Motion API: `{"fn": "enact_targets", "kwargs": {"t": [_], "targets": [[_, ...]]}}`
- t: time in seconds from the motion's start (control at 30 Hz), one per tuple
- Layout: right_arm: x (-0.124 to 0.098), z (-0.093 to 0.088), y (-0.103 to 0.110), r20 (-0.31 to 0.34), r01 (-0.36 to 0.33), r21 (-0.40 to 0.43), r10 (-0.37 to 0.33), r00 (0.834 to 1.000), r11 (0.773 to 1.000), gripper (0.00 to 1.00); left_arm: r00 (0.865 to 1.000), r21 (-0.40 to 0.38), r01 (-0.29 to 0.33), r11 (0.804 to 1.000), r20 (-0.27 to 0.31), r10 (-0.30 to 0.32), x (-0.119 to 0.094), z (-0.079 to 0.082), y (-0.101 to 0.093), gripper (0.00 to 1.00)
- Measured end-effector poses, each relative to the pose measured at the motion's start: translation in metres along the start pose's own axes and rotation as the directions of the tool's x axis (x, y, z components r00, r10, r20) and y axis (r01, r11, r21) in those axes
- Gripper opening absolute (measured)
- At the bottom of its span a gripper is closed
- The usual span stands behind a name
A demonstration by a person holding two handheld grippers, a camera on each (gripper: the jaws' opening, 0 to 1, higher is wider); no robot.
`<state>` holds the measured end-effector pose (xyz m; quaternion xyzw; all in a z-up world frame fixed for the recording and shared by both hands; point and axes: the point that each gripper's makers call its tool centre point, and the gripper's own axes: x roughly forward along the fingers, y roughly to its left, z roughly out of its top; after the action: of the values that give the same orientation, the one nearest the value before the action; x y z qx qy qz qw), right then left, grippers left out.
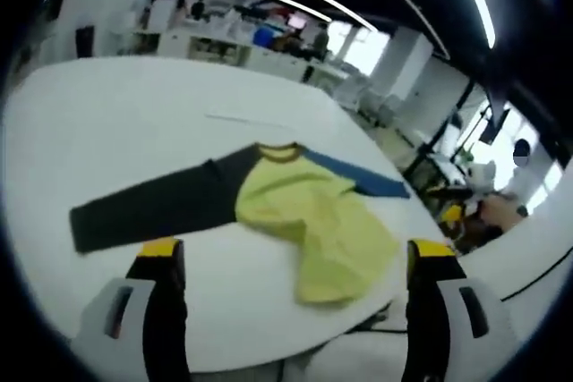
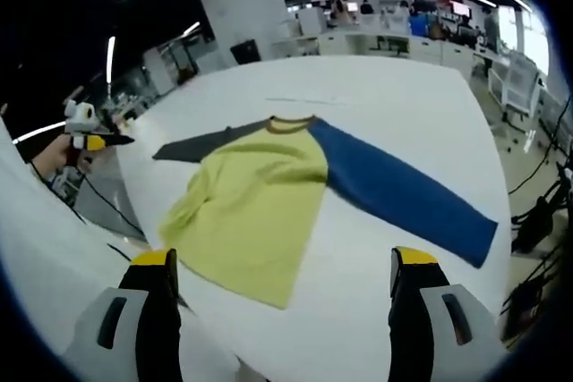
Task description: Fold the garment on the visible template until the final outline fits inside the template.
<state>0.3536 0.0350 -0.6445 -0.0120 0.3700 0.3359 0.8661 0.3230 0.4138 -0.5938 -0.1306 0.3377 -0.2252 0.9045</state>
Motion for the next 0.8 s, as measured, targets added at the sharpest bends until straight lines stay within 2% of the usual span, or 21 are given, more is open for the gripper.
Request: {"fn": "enact_targets", "kwargs": {"t": [0.4,0.8], "targets": [[0.002,0.000,-0.001,-0.001,0.001,-0.001,-0.001,1.000,1.000,0.98,1.000,-0.017,-0.025,1.000,-0.009,0.025,0.000,-0.003,0.007,0.99],[0.008,-0.009,0.001,-0.016,-0.005,0.016,0.005,1.000,1.000,0.92,0.997,-0.021,-0.003,1.000,-0.071,0.001,0.017,-0.023,0.005,0.92]]}}
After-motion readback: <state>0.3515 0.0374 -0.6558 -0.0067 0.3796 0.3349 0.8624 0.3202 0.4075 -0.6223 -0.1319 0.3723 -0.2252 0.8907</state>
